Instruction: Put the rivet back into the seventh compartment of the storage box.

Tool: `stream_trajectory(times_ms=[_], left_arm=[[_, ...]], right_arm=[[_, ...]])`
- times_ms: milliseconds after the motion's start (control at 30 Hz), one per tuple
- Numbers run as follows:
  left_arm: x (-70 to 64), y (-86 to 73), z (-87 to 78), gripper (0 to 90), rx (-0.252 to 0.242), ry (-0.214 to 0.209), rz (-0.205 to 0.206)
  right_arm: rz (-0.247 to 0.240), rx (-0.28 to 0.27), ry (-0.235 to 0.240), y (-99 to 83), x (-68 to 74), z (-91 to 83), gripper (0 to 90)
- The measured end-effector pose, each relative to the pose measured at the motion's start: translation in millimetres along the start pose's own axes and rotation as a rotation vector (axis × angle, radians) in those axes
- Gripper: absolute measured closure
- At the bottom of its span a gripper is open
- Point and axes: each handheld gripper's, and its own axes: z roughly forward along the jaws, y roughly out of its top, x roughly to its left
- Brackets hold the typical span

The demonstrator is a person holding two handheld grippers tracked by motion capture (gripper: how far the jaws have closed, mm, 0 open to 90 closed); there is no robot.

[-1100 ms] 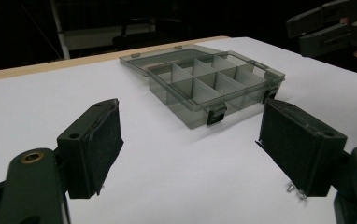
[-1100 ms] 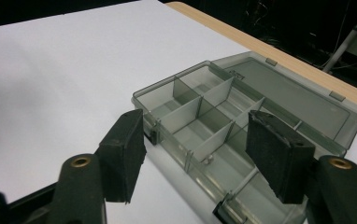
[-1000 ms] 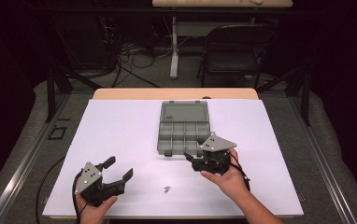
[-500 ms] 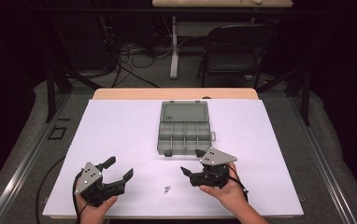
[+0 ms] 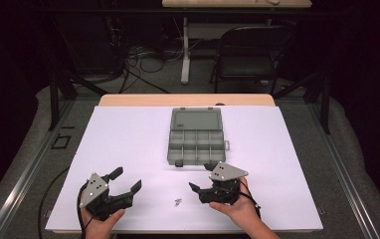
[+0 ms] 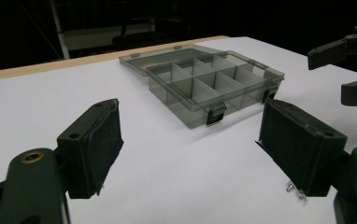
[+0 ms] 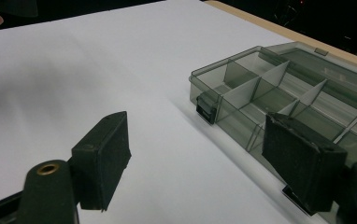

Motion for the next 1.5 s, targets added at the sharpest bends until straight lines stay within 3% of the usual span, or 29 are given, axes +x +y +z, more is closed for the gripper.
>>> stream_trajectory(times_ms=[433, 567, 767, 1000, 1500], left_arm=[[0.8, -0.1, -0.1, 20.8, 0.001, 0.002, -0.001], [0.6, -0.1, -0.1, 20.8, 0.0, 0.002, -0.001], [0.5, -0.1, -0.4, 20.8, -0.002, 0.003, -0.003], [0.6, -0.2, -0.2, 20.8, 0.0, 0.0, -0.004], [1.0, -0.1, -0.1, 20.8, 0.005, -0.001, -0.002]], right_arm=[[-0.041, 0.033, 0.055, -2.5, 12.7, 16.1, 34.0], [-0.059, 0.051, 0.079, -0.2, 17.5, 22.6, 42.0], [-0.053, 0.105, 0.113, 0.1, 23.5, 32.6, 46.8], [-0.057, 0.105, 0.149, -3.1, 26.9, 40.4, 50.9], [-0.055, 0.226, 0.208, -15.4, 35.8, 55.4, 71.0]])
